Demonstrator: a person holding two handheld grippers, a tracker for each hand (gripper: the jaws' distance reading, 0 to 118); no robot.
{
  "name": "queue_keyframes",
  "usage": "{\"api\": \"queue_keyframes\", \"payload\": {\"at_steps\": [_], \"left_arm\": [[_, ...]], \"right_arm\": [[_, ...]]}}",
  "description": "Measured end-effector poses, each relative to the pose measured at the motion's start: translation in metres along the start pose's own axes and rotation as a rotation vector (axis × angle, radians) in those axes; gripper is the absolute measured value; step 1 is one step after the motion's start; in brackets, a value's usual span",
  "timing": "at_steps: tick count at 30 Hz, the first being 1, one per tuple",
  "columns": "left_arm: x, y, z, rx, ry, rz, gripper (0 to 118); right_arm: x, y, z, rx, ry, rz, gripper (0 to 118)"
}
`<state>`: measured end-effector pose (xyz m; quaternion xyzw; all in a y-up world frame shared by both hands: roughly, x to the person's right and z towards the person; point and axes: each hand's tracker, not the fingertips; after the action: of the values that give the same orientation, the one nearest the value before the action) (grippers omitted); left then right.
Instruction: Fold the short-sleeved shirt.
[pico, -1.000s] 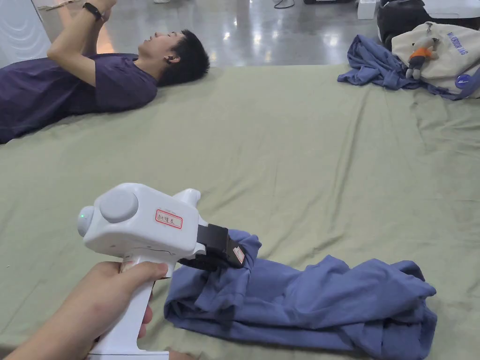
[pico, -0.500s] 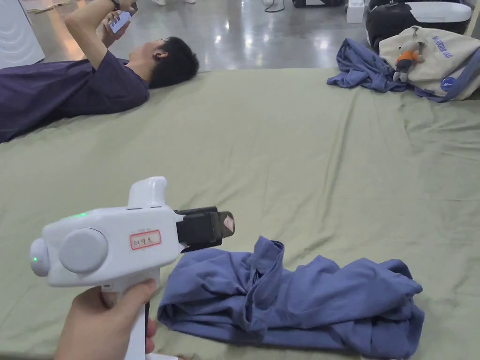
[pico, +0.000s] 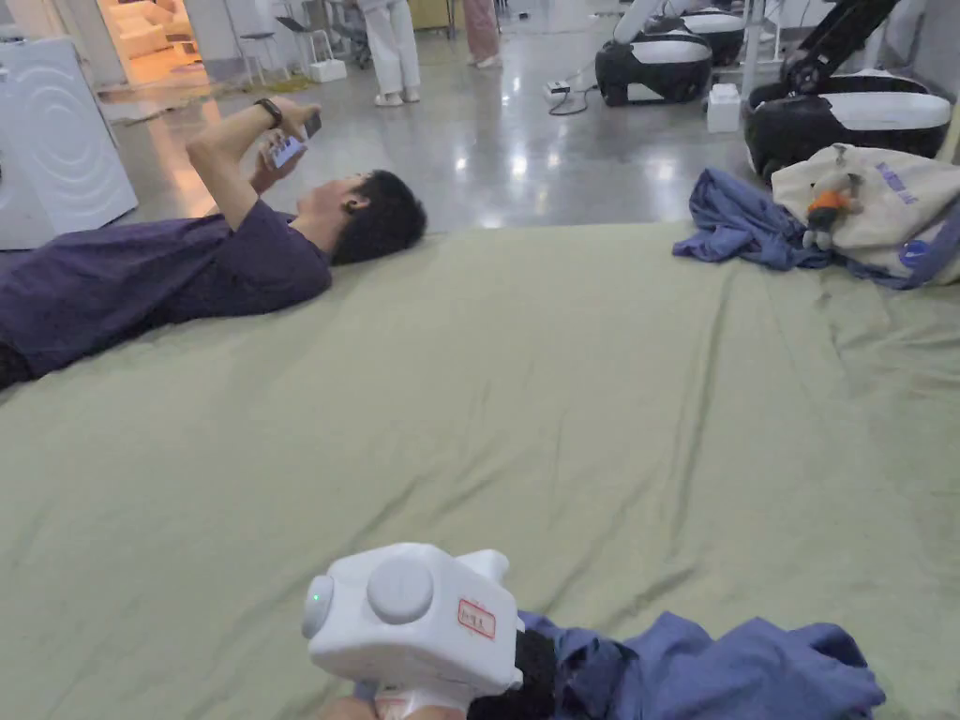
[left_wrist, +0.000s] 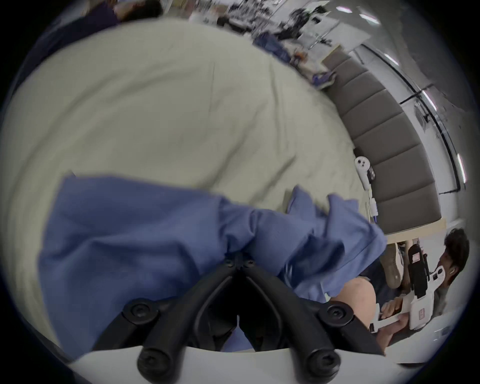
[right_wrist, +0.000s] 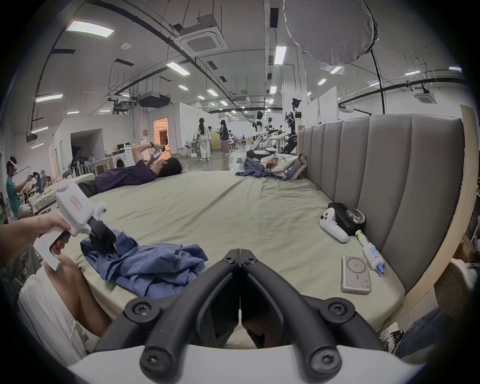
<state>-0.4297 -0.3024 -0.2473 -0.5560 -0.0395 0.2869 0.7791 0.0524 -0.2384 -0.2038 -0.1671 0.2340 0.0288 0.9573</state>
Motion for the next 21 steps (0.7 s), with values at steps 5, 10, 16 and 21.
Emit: {"api": "queue_keyframes", "payload": {"at_steps": [5, 10, 16, 21], "left_arm": [[-0.007, -0.009, 0.005, 0.072, -0.030, 0.016, 1], [0.020, -0.022, 0.041, 0.288, -0.018, -0.143, 1], [0.027, -0.117, 0.183, 0.992, 0.228, -0.599, 1], [-0.038, -0.180, 0.200, 1.148, 0.226, -0.441, 1]], "right_arm": [[-0.003, -0.004, -0.004, -0.024, 0.008, 0.011, 2], [-0.010, 0.006, -0.006, -0.014, 0.033, 0.025, 2], [-0.017, 0.030, 0.004, 0.124, 0.050, 0.046, 2], [-0.020, 0.012, 0.012, 0.197, 0.011, 0.029, 2]]}}
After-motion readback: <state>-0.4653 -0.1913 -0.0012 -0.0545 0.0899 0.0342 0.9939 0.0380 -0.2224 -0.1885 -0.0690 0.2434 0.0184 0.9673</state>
